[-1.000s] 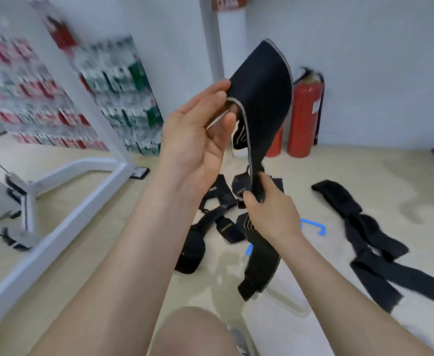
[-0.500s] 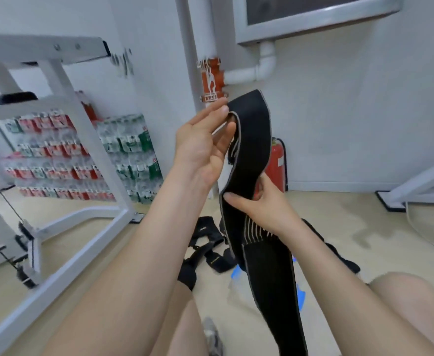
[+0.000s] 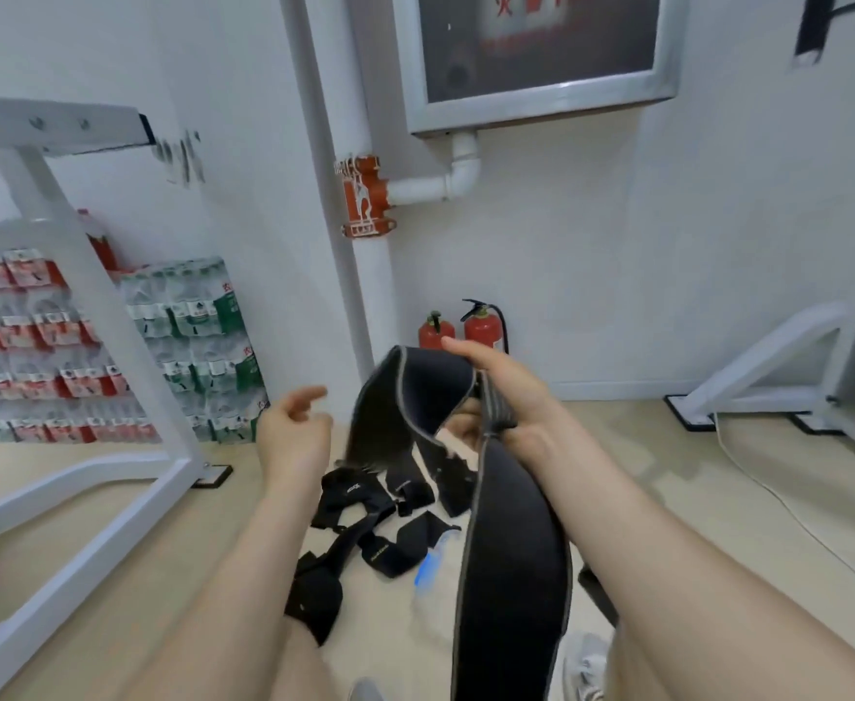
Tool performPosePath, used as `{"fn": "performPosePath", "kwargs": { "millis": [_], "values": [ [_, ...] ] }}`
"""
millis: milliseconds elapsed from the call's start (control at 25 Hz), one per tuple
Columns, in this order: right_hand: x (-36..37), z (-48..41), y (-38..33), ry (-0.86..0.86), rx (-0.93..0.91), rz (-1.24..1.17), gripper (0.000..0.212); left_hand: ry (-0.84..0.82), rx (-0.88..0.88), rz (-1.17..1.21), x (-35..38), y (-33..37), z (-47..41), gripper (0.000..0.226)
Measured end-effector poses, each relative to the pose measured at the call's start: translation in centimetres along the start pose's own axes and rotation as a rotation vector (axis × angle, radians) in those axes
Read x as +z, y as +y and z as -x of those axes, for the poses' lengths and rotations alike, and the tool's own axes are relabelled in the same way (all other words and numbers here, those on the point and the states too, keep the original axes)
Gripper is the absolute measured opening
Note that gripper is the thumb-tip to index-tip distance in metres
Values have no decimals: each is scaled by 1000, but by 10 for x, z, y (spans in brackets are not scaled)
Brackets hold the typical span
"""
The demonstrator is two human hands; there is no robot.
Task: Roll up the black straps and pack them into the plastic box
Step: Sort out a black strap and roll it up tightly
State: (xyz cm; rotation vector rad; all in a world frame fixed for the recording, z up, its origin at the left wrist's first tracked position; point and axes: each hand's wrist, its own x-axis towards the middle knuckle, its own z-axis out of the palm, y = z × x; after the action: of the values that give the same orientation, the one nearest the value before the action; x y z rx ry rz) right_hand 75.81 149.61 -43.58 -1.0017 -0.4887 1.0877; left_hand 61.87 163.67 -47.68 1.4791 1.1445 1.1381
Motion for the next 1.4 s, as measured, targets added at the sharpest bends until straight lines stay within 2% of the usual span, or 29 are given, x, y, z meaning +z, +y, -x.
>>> {"fn": "performPosePath", "kwargs": {
  "millis": [40,120,160,200,240,320,440,520,600,640,720,800,880,960,1000,1120,1200,1280,1320,1400],
  "values": [
    [4,-7,-1,29,-11,22,24,-88,47,45,0,-2,11,25],
    [4,-32,-2,73,-7,15,22,-418,0,332,6,9,31,16],
    [1,-47,-2,94,13,1,23,-555,-45,408,11,12,35,23],
    [-1,-61,0,122,37,9,25,-622,-58,384,19,11,31,32],
    [-5,-75,2,148,52,34,28,-612,-49,319,29,7,23,39],
    [-14,-97,7,180,63,104,33,-512,-98,284,50,-6,6,37],
    [-36,-123,8,175,93,160,31,-410,-262,413,73,-21,-21,51],
    [-56,-138,8,132,86,177,31,-250,-300,517,80,-30,-46,58],
    [-77,-149,8,156,72,44,30,-140,-293,550,79,-49,-75,65],
    [-85,-155,8,188,80,-81,30,-143,-220,414,76,-58,-86,72],
    [-94,-168,14,231,118,-295,27,-269,6,-165,76,-72,-93,83],
    [-89,-174,23,198,140,-380,24,-488,165,-565,84,-73,-89,59],
    [-79,-178,28,142,164,-346,29,-759,127,-500,94,-69,-79,32],
    [-73,-177,32,89,174,-321,30,-983,56,-384,100,-71,-70,63],
    [-73,-178,34,78,181,-355,29,-1008,59,-387,105,-75,-65,68],
    [-72,-181,44,144,156,-392,25,-924,75,-353,124,-87,-41,25],
    [-68,-181,46,202,123,-399,29,-825,97,-335,134,-87,-28,24],
    [-70,-176,40,190,82,-499,44,-761,37,-235,136,-81,-25,25],
    [-75,-174,36,172,44,-400,54,-735,-59,-129,133,-76,-28,22],
    [-85,-169,33,77,9,121,71,-678,-255,109,121,-63,-39,24]
  ]
}}
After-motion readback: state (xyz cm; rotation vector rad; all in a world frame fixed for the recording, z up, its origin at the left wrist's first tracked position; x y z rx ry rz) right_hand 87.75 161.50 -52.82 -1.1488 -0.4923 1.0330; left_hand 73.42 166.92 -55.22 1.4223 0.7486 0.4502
